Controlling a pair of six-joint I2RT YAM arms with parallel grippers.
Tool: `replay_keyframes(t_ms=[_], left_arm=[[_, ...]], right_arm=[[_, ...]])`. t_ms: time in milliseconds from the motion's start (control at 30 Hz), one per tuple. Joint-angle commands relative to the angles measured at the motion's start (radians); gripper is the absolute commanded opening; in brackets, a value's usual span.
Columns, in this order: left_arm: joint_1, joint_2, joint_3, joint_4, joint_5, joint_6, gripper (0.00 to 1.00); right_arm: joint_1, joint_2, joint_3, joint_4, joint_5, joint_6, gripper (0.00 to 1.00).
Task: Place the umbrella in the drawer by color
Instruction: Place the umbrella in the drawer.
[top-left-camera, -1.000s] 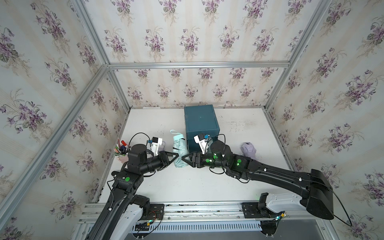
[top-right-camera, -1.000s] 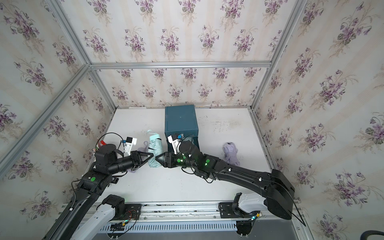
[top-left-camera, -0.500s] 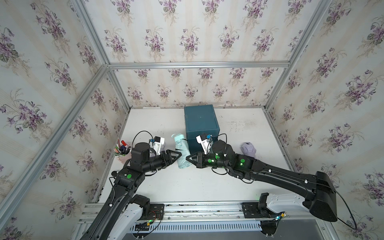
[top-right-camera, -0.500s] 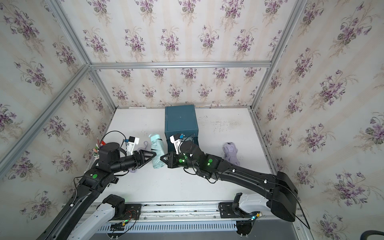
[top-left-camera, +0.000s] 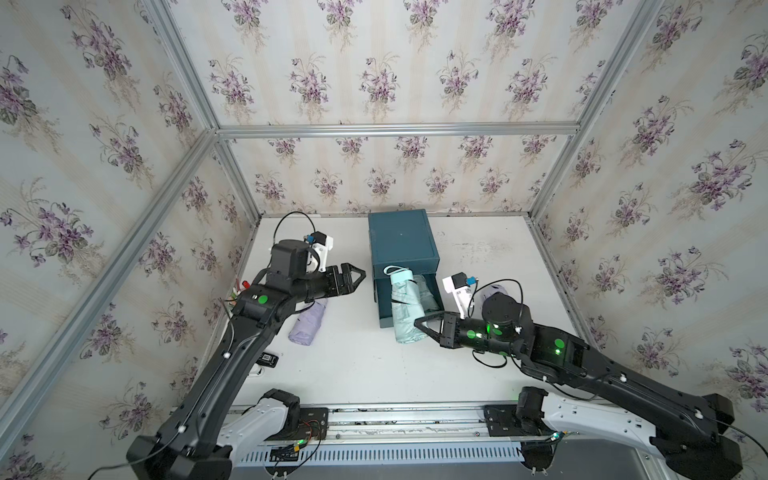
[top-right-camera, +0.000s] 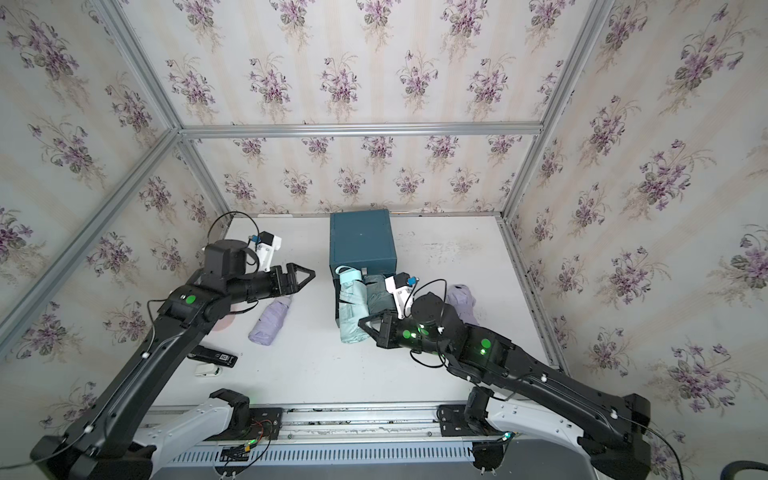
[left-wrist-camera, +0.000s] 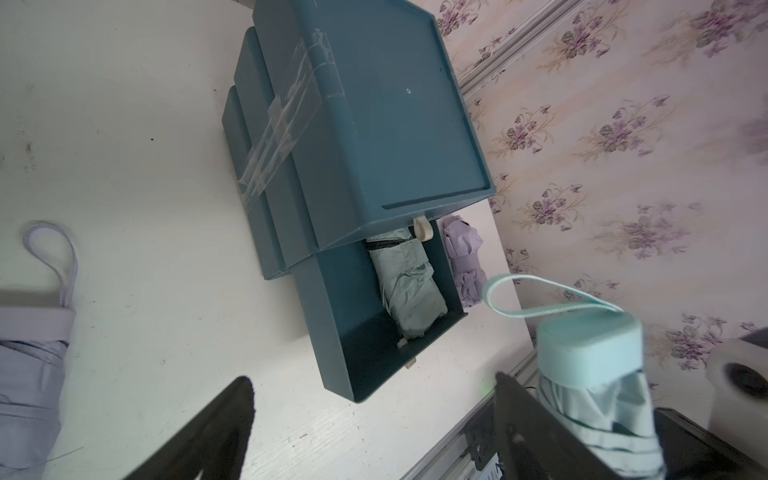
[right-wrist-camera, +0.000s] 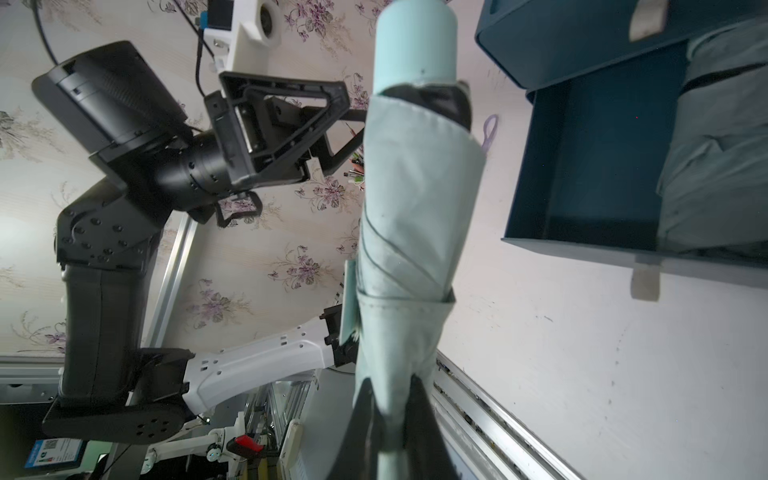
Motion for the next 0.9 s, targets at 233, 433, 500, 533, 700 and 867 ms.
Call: replay_keyframes(t_ms=[233, 433, 500, 533, 700, 867], left_arm=[[-0.150, 0.272, 0.226, -0.113, -0.171, 0.140, 0.81], [-0.228, 0.401, 0.341, -0.147, -0.317, 0.190, 0.81], [-0.229, 0.426, 0.353, -0.142, -0.320, 0.189, 0.81], [-0.229, 0.442, 0.356, -0.135, -0.313, 0.191, 0.81], [-0.231, 0.449, 0.357, -0.123, -0.340, 0.204, 0.82], [-0.230, 0.410, 0.310, -0.089, -0.370, 0.214, 0.83]], right_arm=[[0.000, -0.027, 0.057, -0.261, 0.008, 0.098, 0.00], [0.001, 0.037, 0.084, -0.306, -0.059, 0.141, 0.00], [0.001, 0.059, 0.108, -0.328, -0.075, 0.152, 0.00], [-0.001, 0.068, 0.121, -0.346, -0.077, 0.161, 0.00], [-0.054, 0.115, 0.183, -0.395, -0.169, 0.166, 0.00], [-0.140, 0.180, 0.199, -0.407, -0.297, 0.136, 0.00]])
